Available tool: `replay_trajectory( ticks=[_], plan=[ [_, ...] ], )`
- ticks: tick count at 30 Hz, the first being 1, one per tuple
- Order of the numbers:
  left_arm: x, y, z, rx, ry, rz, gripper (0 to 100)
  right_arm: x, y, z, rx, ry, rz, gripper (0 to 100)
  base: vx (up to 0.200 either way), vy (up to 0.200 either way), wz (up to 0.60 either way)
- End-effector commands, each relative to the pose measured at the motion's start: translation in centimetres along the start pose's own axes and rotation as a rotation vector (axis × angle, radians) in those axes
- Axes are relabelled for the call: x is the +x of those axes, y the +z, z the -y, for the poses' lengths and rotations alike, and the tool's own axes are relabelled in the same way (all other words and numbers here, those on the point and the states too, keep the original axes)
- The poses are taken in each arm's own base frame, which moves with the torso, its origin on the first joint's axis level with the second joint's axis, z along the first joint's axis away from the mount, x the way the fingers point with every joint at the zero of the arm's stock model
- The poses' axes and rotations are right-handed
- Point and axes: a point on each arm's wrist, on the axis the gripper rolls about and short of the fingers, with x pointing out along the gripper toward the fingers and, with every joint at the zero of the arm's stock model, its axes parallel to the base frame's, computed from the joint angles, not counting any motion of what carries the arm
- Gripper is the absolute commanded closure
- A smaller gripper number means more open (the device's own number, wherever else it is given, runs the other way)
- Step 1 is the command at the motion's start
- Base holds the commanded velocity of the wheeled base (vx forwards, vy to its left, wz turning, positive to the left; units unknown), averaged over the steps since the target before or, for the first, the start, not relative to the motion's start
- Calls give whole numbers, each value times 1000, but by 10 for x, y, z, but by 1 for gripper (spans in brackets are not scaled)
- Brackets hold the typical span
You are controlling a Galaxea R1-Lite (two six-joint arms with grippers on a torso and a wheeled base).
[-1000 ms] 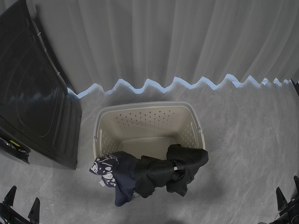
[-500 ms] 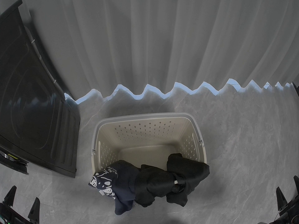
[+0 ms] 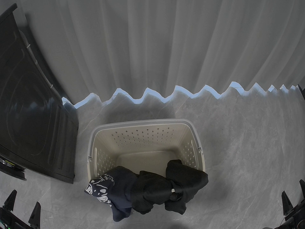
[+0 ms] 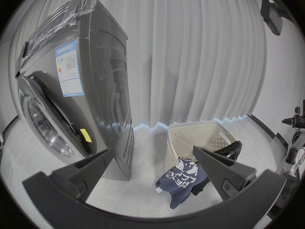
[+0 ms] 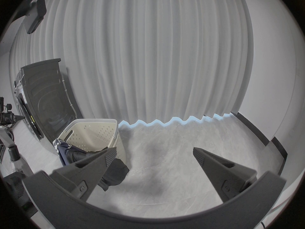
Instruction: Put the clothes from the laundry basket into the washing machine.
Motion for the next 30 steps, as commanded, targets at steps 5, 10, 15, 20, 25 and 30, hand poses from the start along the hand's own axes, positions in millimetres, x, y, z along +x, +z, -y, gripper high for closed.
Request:
replay_trajectory(
  ticks=[5,10,15,20,25,30],
  plan=[
    [0,-5,0,0,0,-2,0,0,-5,0,0,0,0,0,160,0,0],
    [0,-5,0,2,0,-2,0,0,-5,0,0,0,0,0,0,0,0],
    [0,-5,0,2,0,-2,0,0,-5,0,0,0,0,0,200,0,0],
    [0,-5,0,2,0,-2,0,0,-5,0,0,0,0,0,160,0,0],
    [0,-5,0,2,0,-2,0,0,-5,0,0,0,0,0,0,0,0],
    [0,-5,0,2,0,-2,0,0,-5,0,0,0,0,0,200,0,0]
  ],
)
